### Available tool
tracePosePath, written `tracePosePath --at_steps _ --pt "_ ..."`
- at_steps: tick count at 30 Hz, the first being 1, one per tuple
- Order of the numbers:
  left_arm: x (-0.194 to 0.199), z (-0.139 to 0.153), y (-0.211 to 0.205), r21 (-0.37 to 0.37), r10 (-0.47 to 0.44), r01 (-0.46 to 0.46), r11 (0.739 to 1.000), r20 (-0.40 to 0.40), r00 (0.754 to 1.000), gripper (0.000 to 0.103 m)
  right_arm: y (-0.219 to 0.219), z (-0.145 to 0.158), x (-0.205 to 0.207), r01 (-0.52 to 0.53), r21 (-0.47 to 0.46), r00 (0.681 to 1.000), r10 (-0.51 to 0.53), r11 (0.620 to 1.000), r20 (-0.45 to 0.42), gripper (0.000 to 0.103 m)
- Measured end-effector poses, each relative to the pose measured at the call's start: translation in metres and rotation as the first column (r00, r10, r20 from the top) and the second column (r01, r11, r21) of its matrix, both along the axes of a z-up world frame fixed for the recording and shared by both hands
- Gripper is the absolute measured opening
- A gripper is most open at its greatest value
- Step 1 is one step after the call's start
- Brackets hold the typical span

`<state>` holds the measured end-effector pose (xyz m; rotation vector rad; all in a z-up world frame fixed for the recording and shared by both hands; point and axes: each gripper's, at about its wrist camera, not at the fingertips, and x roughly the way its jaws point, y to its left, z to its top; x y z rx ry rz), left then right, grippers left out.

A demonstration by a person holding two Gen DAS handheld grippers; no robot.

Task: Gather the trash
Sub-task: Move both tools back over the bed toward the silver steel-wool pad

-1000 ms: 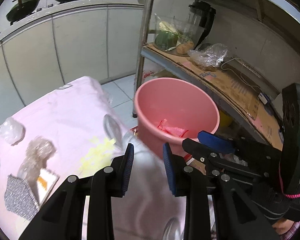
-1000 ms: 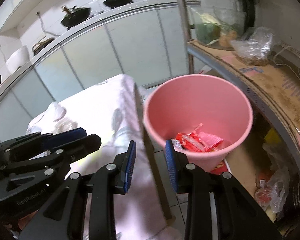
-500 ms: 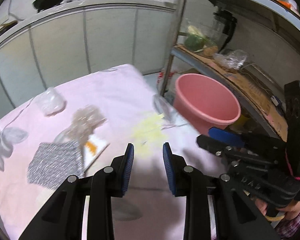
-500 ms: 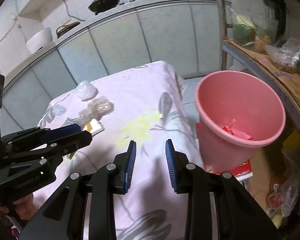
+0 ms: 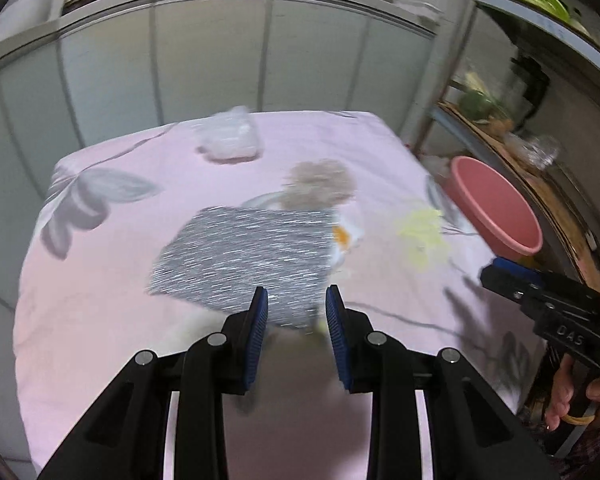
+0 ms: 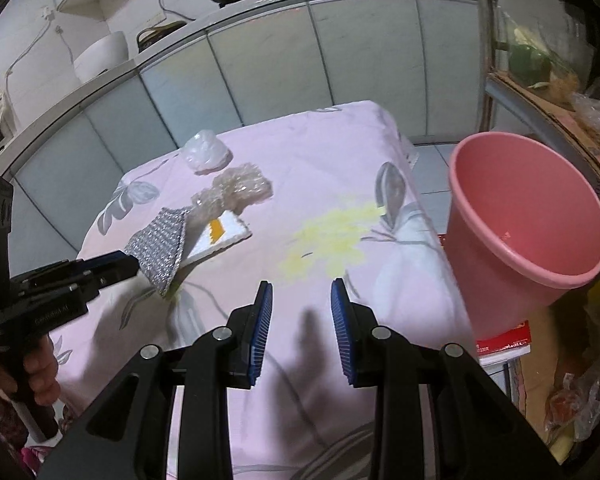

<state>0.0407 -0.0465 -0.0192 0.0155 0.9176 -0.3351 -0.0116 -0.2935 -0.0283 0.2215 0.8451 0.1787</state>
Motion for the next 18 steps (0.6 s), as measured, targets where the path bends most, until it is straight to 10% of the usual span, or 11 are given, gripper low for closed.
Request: tracePosePath --at_steps 18 --pt "0.038 -0.024 0.065 -0.064 0.204 -0.211 0.975 -0.103 0.974 0.029 0.010 -0.014 0.011 -0.049 0.017 0.998 0.050 0.999 -0.038 0.031"
